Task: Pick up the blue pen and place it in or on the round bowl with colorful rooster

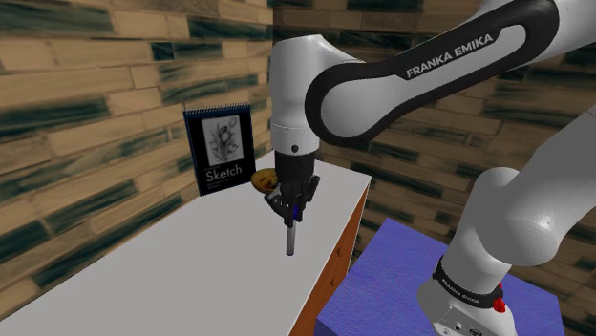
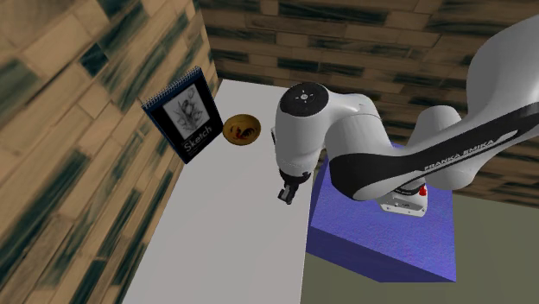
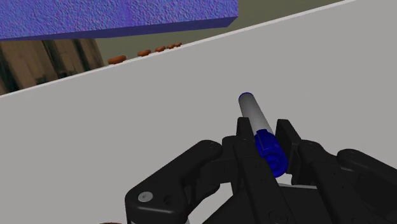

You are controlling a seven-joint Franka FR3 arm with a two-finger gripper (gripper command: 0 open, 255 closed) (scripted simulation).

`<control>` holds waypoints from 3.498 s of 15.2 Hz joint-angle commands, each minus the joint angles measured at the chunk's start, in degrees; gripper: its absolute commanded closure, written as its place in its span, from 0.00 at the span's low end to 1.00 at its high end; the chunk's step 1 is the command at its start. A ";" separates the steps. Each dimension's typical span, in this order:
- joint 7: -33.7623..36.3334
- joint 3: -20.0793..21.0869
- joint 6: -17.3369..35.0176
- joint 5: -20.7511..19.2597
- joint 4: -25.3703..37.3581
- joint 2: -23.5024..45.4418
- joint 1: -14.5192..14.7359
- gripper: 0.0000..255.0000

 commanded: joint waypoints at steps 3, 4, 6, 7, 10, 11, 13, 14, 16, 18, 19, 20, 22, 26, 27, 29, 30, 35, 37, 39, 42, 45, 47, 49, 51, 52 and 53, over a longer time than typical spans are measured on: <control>-0.13 -0.63 -3.35 -0.12 2.18 -1.15 -0.05 1.00; -0.14 -0.78 -4.17 -0.14 2.75 -1.42 -0.06 1.00; -0.14 -1.05 -5.81 -0.21 3.92 -1.90 -0.08 1.00; -0.14 -1.19 -6.63 -0.25 4.52 -2.11 -0.10 1.00; -0.11 -1.58 -9.05 -0.39 6.39 -2.67 -0.15 1.00; -0.10 -1.70 -9.84 -0.44 7.04 -2.83 -0.17 1.00; -0.08 -1.83 -10.66 -0.49 7.70 -2.98 -0.20 1.00; -1.11 -2.59 -10.76 -1.20 8.56 -2.07 -0.91 1.00; -3.10 -4.03 -11.00 -2.59 10.44 -0.12 -2.30 1.00; -5.00 -5.39 -11.29 -3.93 12.58 2.01 -3.64 1.00; -5.92 -6.03 -11.46 -4.57 13.75 3.13 -4.29 1.00; -6.82 -6.66 -11.64 -5.21 14.98 4.29 -4.91 1.00; -8.54 -7.87 -12.08 -6.43 17.64 6.74 -6.09 1.00; -11.79 -10.05 -13.27 -8.65 23.76 12.04 -8.27 1.00; -12.56 -10.55 -13.64 -9.16 25.46 13.45 -8.77 1.00; -14.05 -11.50 -14.49 -10.13 29.09 16.37 -9.72 1.00; -14.78 -11.94 -14.97 -10.59 31.02 17.89 -10.18 1.00; -18.25 -13.93 -18.02 -12.63 41.99 26.06 -12.17 1.00; -19.56 -14.63 -19.61 -13.35 47.11 29.67 -12.84 1.00; -21.22 -15.44 -22.10 -14.23 54.62 34.77 -13.62 1.00; -21.24 -15.47 -19.72 -14.20 52.05 34.59 -13.68 1.00; -21.25 -15.50 -17.40 -14.20 49.72 34.58 -13.73 1.00; -21.24 -15.51 -15.88 -14.22 48.25 34.62 -13.75 1.00; -21.24 -15.53 -14.38 -14.25 46.84 34.73 -13.77 1.00; -21.22 -15.55 -12.89 -14.28 45.51 34.88 -13.78 1.00; -21.21 -15.56 -12.15 -14.30 44.87 34.98 -13.78 1.00; -21.20 -15.57 -11.42 -14.33 44.24 35.09 -13.79 1.00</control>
